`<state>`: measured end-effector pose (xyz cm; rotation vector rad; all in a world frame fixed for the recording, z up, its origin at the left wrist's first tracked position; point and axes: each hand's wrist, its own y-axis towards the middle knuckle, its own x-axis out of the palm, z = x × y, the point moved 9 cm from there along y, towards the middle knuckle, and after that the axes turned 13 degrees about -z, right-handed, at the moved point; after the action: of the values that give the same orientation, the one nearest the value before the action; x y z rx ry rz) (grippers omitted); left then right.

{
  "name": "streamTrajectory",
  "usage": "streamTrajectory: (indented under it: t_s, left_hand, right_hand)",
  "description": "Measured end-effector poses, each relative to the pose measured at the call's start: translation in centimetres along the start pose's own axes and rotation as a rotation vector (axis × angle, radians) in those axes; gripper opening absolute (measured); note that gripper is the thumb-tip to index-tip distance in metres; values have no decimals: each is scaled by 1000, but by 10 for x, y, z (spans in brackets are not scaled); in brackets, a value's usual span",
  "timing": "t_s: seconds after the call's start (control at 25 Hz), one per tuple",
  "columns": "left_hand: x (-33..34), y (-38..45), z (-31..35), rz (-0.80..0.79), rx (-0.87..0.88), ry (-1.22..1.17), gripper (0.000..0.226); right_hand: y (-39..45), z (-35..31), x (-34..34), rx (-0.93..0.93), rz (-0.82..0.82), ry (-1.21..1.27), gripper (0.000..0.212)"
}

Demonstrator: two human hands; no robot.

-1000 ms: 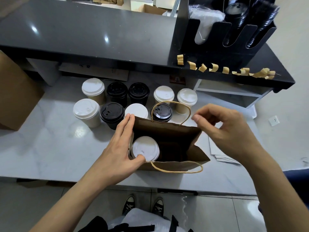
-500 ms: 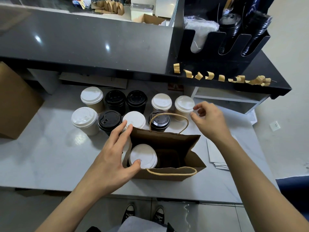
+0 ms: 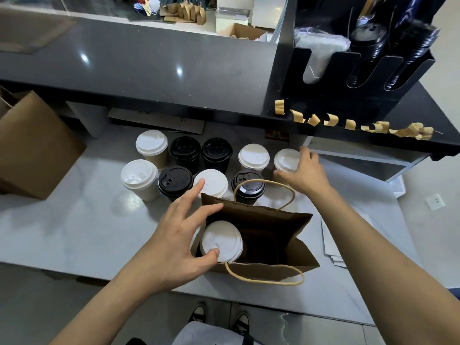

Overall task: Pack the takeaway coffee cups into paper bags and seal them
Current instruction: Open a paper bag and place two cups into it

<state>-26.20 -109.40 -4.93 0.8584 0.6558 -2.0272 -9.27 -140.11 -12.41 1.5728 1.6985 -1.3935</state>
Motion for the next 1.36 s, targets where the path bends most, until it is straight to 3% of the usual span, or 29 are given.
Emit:
streamTrajectory:
  t_s: [0.2,0.68,1.04,1.36]
  left_hand:
    - [7,5,-7,-76,-38,-13,93]
    - [13,6,-12,-130,-44,-102,101]
    - [11,5,-14,-117,-29,-63,116]
    - [12,4,-14,-139,-13,-66,120]
  right_hand:
    - [11,1,5,-6,-15,-57,94]
    - [-17,17,-3,-2,66,-33,90]
    - [-98,34,-44,-86,228,338,83]
    - [-196,23,-81,-204,316,435,69]
